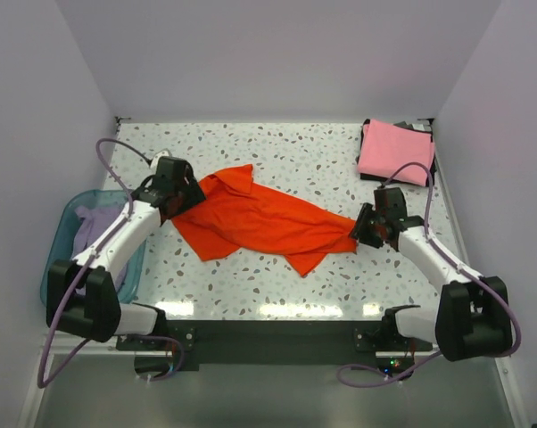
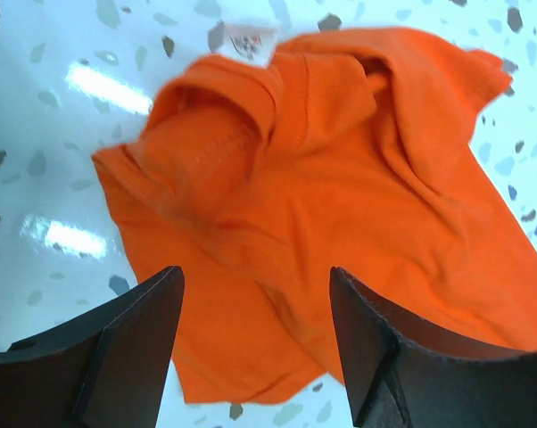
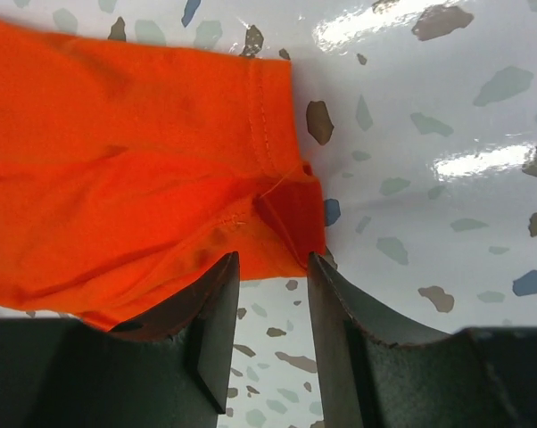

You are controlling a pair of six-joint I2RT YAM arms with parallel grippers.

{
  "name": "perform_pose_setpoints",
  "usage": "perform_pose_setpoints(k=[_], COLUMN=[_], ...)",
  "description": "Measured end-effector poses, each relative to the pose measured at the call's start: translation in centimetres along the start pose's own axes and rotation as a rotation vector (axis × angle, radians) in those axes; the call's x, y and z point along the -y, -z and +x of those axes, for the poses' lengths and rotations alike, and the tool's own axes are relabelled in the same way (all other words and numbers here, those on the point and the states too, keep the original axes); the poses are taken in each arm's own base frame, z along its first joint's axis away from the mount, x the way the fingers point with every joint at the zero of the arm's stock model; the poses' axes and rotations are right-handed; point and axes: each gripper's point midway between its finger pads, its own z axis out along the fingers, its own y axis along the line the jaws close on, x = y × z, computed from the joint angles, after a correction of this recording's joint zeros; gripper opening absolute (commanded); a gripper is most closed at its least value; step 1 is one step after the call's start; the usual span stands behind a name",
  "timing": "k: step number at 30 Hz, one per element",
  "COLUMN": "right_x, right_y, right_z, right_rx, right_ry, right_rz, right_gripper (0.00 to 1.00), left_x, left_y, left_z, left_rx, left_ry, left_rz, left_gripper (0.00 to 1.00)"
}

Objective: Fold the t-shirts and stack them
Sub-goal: Flatten the tshirt out

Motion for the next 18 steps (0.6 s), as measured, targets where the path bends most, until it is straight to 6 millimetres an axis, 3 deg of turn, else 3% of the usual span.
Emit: perform_pose_setpoints(k=[5,12,18], right_x=[-0.5,-0.7,-1.6], right_y=[-1.4,-2.1,-2.2], right_z=[0.8,-0.9,-1.9], right_rx=[-0.027,0.020,0.046], right_ry=[0.041,0.050,0.063], right_rz=[0.021,0.055,0.041], right_gripper=[0.44,0.45,0.45], left_x=[0.5,-0.6,-1.8], left_y=[1.9,1.9,1.8], left_z=[2.7,9.8,13.4], left_rx=[0.009,-0.100,-0.160], left_ry=[-0.032,-0.142,-0.190], left_rz=[0.015,-0.028,-0.061], left_gripper=[0.68,0.66,0.66])
